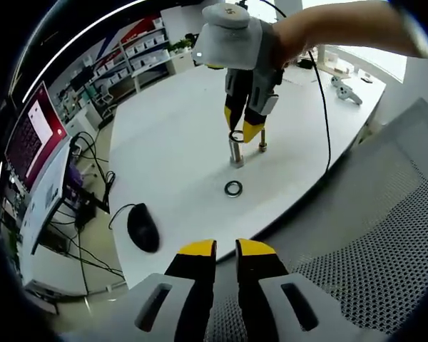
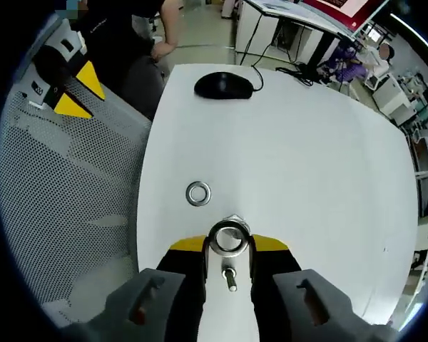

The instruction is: Place the washer onto the threaded stud by aligning its center hole with the stud, sliding it down to the base, and recovering from edge contact or off-axis alignment until the washer reaches the visible bottom stop.

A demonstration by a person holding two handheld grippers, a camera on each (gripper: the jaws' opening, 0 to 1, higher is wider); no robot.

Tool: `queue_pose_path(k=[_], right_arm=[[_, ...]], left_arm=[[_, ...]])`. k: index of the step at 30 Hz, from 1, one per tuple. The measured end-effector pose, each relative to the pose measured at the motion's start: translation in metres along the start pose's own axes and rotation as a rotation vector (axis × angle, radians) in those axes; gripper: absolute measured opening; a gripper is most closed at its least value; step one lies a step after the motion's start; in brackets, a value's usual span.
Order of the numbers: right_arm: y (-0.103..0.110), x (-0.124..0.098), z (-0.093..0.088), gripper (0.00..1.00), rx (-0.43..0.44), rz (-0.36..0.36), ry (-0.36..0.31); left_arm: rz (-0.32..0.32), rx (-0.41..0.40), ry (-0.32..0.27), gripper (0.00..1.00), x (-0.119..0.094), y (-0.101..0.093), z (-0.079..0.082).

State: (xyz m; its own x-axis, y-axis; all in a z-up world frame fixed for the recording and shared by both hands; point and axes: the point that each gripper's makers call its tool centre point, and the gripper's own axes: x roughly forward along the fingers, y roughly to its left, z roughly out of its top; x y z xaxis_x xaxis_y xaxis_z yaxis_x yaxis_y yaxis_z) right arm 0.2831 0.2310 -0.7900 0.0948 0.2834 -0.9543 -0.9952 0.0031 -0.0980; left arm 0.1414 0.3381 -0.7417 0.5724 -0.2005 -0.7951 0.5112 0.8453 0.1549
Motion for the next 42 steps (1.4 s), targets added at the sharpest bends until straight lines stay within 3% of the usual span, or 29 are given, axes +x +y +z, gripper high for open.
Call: queue_pose_path(k=[42], right_arm=[[-0.008, 0.028, -0.007, 0.23, -0.005, 0.045, 0.084]], left_arm=[[0.011, -0.013, -0.017, 0.09, 0.000, 0.002, 0.001]])
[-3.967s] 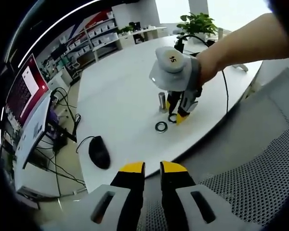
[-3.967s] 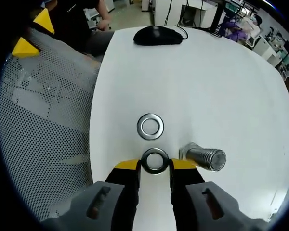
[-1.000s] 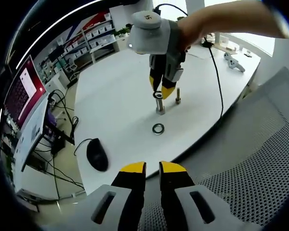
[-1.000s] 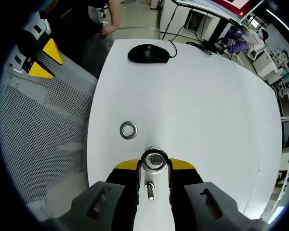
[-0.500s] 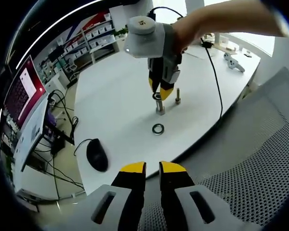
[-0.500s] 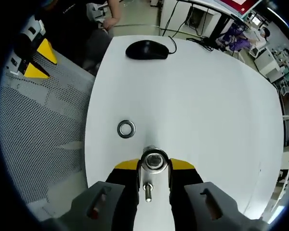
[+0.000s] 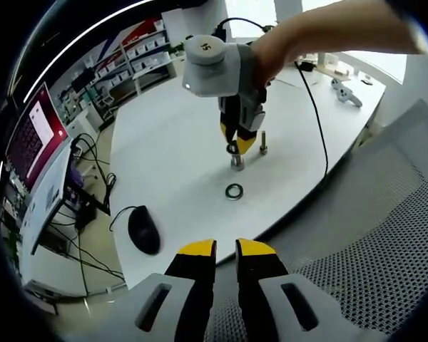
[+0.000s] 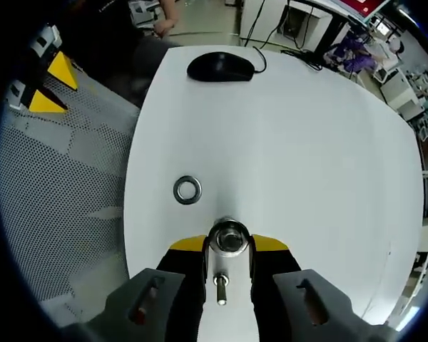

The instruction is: Place the washer onto the threaded stud by aligning its center hole with the stud, sliding it down to the base, and recovering from edge contact or off-axis alignment until the washer reaches the visible bottom stop.

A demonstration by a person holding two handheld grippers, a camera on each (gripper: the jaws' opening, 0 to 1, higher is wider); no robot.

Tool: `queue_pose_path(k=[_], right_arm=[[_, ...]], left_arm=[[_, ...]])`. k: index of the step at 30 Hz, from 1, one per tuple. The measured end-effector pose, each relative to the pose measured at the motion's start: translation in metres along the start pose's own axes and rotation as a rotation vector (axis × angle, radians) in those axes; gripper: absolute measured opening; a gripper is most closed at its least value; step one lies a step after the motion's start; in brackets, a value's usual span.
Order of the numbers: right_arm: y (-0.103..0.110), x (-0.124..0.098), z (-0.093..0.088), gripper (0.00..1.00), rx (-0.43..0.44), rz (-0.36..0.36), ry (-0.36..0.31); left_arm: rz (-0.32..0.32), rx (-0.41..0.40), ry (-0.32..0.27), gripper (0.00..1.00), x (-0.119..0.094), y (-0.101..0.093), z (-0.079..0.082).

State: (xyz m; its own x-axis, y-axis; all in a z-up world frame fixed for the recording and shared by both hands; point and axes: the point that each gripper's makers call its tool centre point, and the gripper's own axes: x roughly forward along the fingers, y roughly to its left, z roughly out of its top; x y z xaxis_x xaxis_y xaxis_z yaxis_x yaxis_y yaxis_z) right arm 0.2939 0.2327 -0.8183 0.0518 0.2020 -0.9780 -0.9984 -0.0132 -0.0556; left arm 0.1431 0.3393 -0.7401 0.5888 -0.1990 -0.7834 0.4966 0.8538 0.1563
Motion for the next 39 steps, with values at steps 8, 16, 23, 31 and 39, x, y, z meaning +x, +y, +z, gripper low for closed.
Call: queue_pose_path(k=[8, 16, 23, 31, 39], right_arm=[[0.002, 0.012, -0.003, 0.23, 0.000, 0.008, 0.021], [0.002, 0.028, -0.006, 0.23, -0.006, 0.021, 0.048], [0.003, 0.033, -0.006, 0.23, 0.001, 0.025, 0.058], [0.004, 0.038, -0.007, 0.23, 0.008, 0.025, 0.075], [-0.001, 0.040, -0.008, 0.23, 0.029, 0.030, 0.078]], left_arm=[[-0.003, 0.002, 0.006, 0.08, 0.000, -0.001, -0.001], [-0.004, 0.000, 0.002, 0.08, 0.000, -0.001, 0.000], [-0.002, -0.001, 0.001, 0.09, 0.000, -0.001, 0.000], [-0.005, 0.001, -0.001, 0.09, 0.000, -0.001, 0.000], [-0.003, -0.001, -0.004, 0.08, 0.000, -0.001, 0.001]])
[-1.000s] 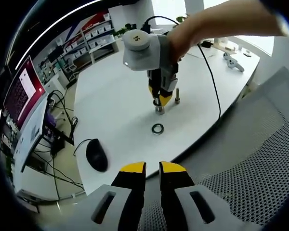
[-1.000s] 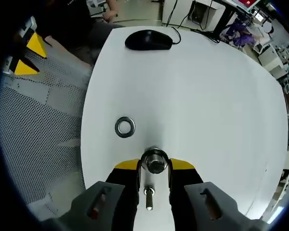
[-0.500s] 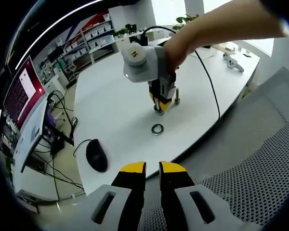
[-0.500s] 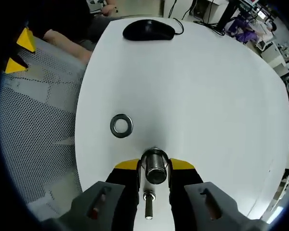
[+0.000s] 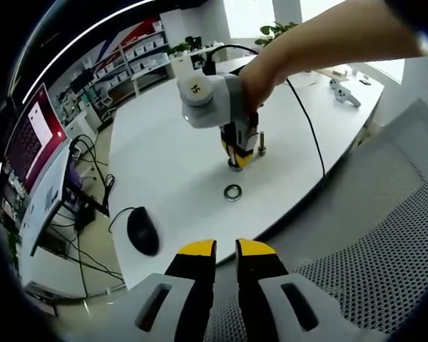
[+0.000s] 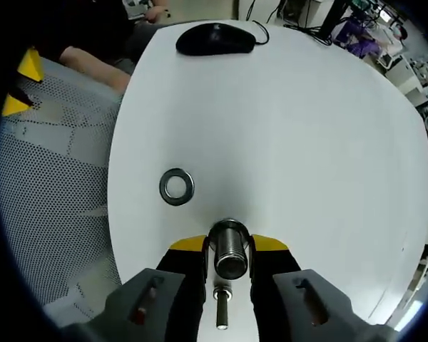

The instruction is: Place the washer onto the threaded stud by aligning its center hole with the stud, sliding it down to the base, and recovering from edge contact or off-axis alignment until the washer reaches the visible bottom stop.

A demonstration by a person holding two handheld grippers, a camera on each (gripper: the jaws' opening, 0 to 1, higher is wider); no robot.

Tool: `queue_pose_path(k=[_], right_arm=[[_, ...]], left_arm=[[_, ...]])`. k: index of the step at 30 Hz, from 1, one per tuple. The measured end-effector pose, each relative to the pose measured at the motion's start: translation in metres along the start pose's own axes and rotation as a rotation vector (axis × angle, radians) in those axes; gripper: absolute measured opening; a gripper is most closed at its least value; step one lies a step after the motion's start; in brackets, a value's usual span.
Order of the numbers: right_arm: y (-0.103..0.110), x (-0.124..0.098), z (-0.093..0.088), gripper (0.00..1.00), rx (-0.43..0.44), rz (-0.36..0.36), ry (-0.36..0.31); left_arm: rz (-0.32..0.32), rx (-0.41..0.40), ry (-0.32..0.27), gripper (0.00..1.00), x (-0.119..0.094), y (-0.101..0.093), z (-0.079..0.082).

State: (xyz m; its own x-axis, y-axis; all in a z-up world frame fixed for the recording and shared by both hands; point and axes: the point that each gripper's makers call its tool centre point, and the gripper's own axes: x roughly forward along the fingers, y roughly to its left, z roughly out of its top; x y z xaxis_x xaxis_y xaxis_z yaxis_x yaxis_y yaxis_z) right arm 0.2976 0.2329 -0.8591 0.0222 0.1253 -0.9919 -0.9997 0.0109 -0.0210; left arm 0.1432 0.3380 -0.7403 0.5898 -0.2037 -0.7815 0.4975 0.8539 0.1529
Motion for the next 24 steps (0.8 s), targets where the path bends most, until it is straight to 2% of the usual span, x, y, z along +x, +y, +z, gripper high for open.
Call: queue_pose_path(k=[2, 4, 10, 15, 24], right_arm=[[-0.001, 0.001, 0.000, 0.24, -0.020, 0.003, -0.001], [-0.001, 0.000, 0.002, 0.24, -0.090, -0.008, -0.017], [-0.005, -0.012, 0.013, 0.29, -0.064, -0.043, -0.087], [0.004, -0.029, 0.031, 0.29, -0.036, -0.026, -0.168], [0.021, -0.040, 0.046, 0.29, -0.047, -0.018, -0.223]], left_arm=[[0.000, 0.000, 0.000, 0.08, 0.000, 0.000, 0.000], [-0.001, 0.001, 0.000, 0.08, 0.000, 0.000, 0.000], [0.001, -0.001, -0.001, 0.08, 0.000, 0.000, 0.000], [0.001, -0.001, 0.001, 0.08, -0.001, 0.000, 0.000], [0.004, -0.004, 0.000, 0.08, -0.001, 0.001, 0.000]])
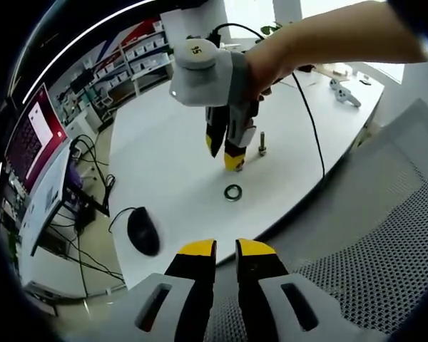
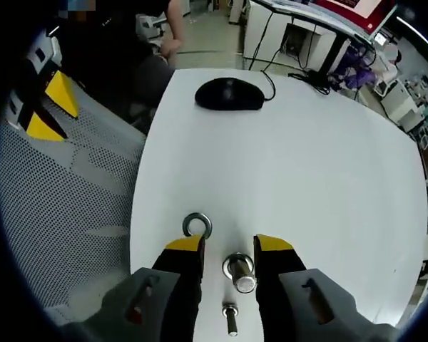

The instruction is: Place the washer onto the threaded stud by aligning its center hole with the stud, sliding it down to the base, and recovering from edge contact or off-axis alignment until the washer reaches the visible bottom stop.

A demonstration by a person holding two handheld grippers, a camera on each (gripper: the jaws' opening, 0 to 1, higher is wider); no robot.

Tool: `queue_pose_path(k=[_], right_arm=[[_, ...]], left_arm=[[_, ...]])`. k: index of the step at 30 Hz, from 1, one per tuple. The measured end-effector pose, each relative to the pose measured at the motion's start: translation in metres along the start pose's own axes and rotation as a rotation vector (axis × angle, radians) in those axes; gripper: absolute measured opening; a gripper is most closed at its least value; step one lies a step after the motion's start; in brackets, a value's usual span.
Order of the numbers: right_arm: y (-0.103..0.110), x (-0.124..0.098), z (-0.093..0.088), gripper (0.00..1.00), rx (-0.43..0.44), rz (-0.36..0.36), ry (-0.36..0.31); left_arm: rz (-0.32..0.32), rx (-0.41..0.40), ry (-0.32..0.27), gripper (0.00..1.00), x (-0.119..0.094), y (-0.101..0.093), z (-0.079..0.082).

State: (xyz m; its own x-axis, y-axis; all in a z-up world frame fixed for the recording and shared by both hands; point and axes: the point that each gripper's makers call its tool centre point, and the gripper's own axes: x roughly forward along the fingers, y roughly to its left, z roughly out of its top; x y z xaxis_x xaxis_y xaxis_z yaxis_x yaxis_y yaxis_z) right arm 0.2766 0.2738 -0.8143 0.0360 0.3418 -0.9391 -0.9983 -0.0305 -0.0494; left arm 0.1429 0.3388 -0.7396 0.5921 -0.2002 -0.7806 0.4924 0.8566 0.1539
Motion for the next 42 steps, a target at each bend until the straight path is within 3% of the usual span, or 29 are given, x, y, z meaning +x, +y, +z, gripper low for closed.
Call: queue_pose_path(k=[10, 16, 29, 42], right_arm=[[0.026, 0.012, 0.006, 0.30, 0.007, 0.028, -0.029], [0.036, 0.028, -0.001, 0.30, 0.021, 0.050, -0.001], [0.042, 0.046, -0.015, 0.31, 0.008, 0.055, 0.080], [0.040, 0.052, -0.017, 0.31, 0.000, 0.049, 0.113]], left_arm=[[0.003, -0.002, -0.003, 0.08, 0.000, 0.000, 0.001], [0.004, -0.003, -0.005, 0.08, 0.000, 0.001, 0.001], [0.004, -0.007, -0.020, 0.08, 0.000, 0.001, 0.003], [0.002, -0.005, -0.021, 0.08, 0.000, 0.000, 0.003]])
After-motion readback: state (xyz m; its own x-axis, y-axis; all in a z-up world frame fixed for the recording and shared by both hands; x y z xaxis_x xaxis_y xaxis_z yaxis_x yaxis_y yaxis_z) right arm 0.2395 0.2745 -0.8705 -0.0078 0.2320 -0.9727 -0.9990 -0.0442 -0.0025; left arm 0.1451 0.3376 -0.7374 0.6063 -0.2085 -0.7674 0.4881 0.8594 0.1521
